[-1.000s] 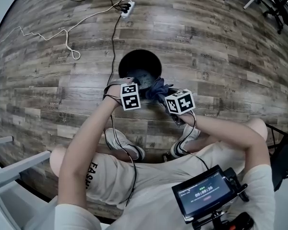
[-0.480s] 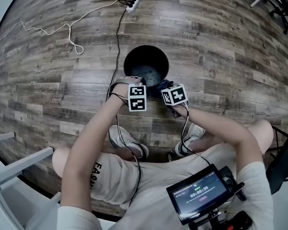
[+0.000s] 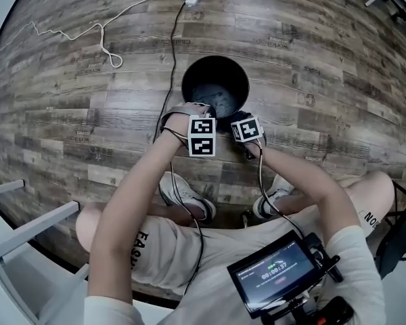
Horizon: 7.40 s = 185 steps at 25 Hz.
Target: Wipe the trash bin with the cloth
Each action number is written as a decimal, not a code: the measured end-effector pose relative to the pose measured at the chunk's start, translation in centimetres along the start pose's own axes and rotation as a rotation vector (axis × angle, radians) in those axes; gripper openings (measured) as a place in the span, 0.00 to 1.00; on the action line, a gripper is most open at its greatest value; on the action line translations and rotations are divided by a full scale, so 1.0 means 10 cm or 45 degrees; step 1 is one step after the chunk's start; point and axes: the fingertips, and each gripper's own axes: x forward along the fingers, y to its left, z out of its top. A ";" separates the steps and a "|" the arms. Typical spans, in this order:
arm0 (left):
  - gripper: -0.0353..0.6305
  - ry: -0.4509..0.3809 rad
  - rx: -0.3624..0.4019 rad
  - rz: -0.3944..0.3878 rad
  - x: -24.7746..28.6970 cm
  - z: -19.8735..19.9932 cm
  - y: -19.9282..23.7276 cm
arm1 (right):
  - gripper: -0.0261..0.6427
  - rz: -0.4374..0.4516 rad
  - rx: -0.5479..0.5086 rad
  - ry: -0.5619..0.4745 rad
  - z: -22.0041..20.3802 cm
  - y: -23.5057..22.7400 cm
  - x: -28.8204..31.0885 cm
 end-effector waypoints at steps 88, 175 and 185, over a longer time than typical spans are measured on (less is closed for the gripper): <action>0.26 -0.128 -0.167 -0.131 -0.13 0.16 -0.11 | 0.16 0.147 -0.094 0.073 -0.48 0.01 -0.43; 0.15 -0.023 0.164 -0.063 -0.07 -0.16 -0.19 | 0.16 0.218 -0.020 -0.106 0.06 0.35 -0.55; 0.14 -0.058 0.045 -0.082 -0.06 -0.07 -0.16 | 0.16 0.104 0.140 0.097 -0.45 0.03 0.45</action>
